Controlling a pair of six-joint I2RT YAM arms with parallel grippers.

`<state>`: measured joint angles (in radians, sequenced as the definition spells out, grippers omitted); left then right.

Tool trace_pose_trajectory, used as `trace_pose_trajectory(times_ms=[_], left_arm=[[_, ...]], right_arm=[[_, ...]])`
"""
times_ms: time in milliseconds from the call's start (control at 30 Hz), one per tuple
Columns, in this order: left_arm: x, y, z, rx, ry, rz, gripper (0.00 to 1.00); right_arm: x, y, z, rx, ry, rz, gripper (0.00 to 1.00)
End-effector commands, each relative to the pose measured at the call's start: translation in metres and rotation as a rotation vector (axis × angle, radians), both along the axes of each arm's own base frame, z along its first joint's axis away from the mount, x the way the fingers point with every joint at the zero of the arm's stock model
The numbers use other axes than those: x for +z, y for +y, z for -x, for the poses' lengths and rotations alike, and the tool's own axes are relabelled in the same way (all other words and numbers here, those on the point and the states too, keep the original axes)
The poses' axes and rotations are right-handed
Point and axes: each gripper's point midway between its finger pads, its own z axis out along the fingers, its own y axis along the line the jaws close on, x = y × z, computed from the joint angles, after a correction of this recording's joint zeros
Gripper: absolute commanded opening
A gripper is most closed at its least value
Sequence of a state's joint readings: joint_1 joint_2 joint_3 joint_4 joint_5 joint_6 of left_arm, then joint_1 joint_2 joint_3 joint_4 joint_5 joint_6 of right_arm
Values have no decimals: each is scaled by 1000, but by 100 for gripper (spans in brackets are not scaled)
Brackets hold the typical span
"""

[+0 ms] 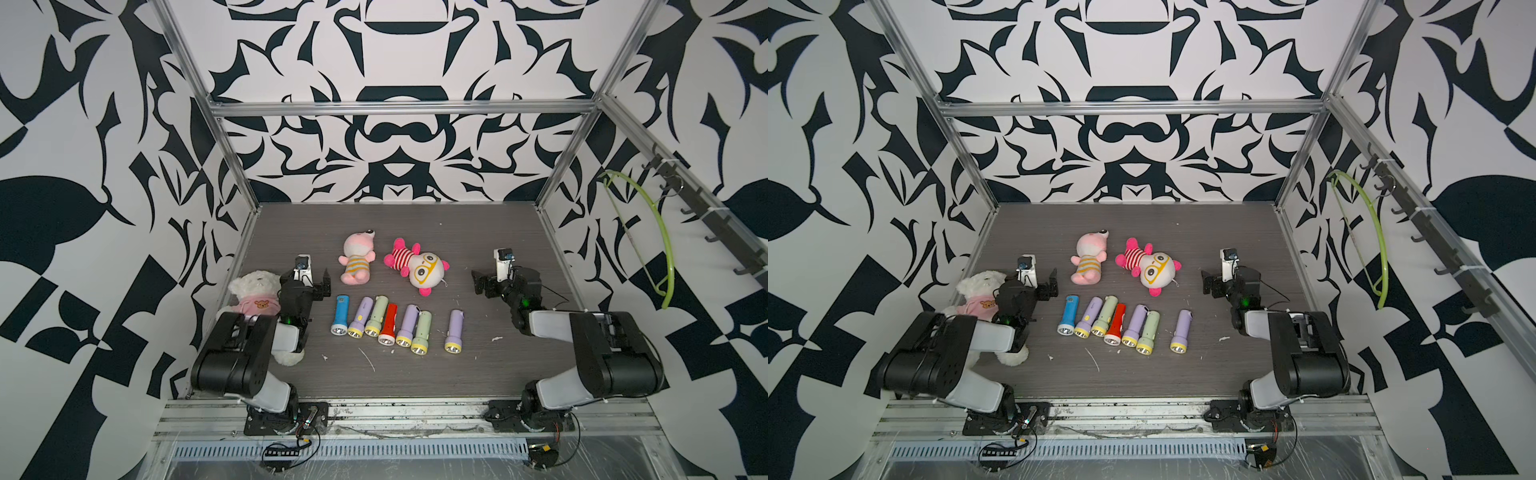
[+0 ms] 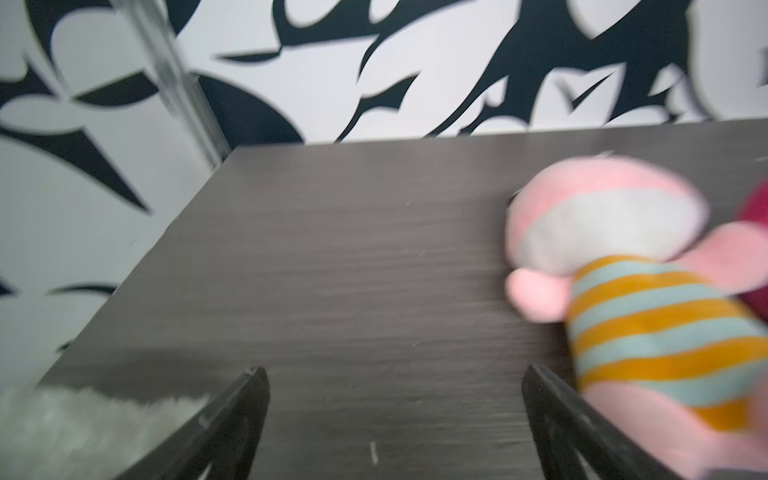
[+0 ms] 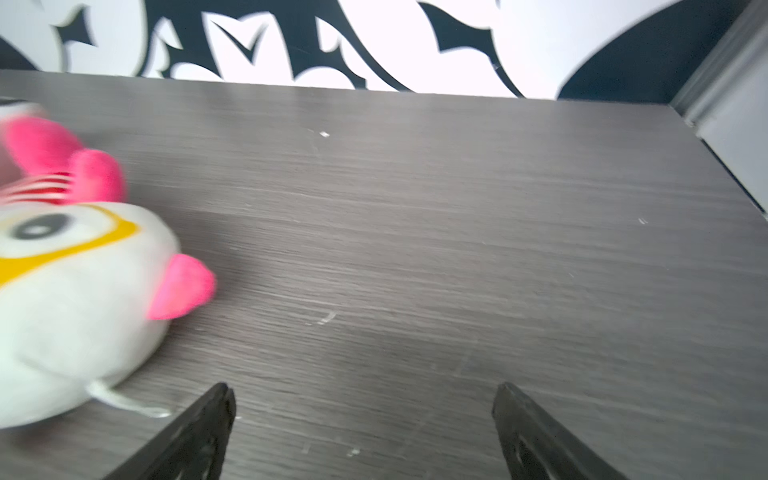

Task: Close the plug at the bottom of the flashlight
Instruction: Reset both arms

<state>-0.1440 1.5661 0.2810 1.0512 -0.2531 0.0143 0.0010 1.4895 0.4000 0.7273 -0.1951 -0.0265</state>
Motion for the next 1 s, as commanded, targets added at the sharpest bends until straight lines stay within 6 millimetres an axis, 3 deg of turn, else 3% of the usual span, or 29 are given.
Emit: trace_pose_trajectory(times_ms=[0, 67, 100, 167, 967], left_arm=[[25, 19, 7, 123, -86, 11, 99], [19, 28, 0, 146, -106, 19, 99], [14, 31, -12, 169, -74, -17, 99], [10, 31, -10, 138, 31, 68, 99], [3, 26, -19, 59, 52, 99, 99]], right_arm=[[15, 8, 7, 25, -50, 39, 100], [-5, -6, -7, -72, -35, 58, 100], [-2, -14, -8, -101, -57, 35, 100], [-5, -18, -7, -108, -24, 25, 100], [-5, -16, -6, -102, -20, 22, 100]])
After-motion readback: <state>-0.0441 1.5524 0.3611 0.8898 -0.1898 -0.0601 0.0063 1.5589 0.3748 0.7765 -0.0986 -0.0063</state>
